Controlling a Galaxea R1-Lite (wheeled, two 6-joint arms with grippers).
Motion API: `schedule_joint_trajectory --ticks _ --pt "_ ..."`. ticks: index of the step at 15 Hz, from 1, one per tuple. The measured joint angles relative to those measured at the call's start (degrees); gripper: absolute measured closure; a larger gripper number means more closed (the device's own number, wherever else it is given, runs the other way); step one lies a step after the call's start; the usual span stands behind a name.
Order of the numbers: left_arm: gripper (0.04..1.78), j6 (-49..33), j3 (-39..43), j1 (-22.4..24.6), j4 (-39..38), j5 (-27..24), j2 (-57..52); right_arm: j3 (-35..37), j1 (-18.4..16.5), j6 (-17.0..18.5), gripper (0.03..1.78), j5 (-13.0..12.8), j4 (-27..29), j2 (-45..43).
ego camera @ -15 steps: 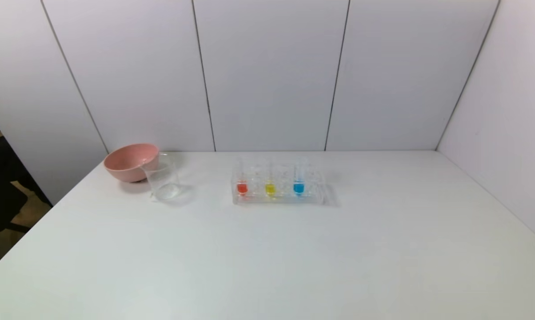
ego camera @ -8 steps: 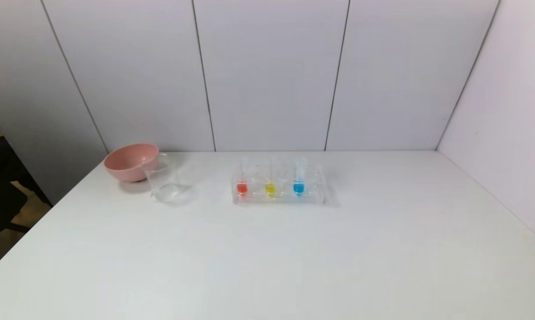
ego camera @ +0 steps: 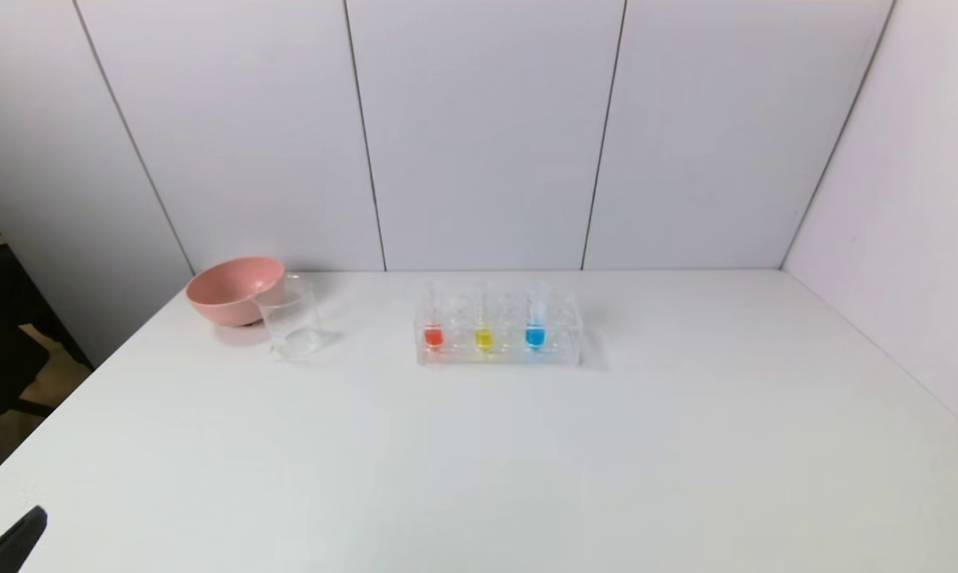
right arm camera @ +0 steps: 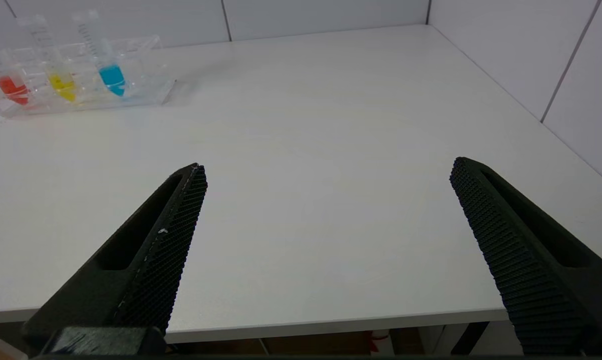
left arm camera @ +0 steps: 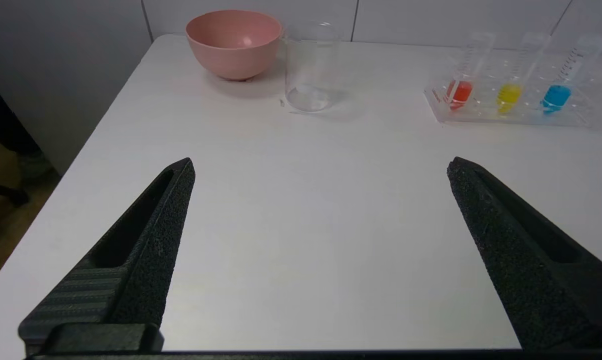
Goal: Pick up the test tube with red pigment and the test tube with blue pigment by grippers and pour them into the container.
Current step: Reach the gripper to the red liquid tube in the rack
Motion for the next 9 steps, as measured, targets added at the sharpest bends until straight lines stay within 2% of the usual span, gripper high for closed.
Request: schedule_joint_trajectory --ticks 5,9 --pt "0.06 -0.50 -2.45 -0.24 -14.99 -5.81 26.71 0.00 0.00 0.00 0.04 -0.02 0.00 0.00" --pt "0.06 -0.26 -5.53 -1.12 -32.33 -14.63 50.47 0.00 0.00 0.00 0.04 -0.02 0.00 0.00"
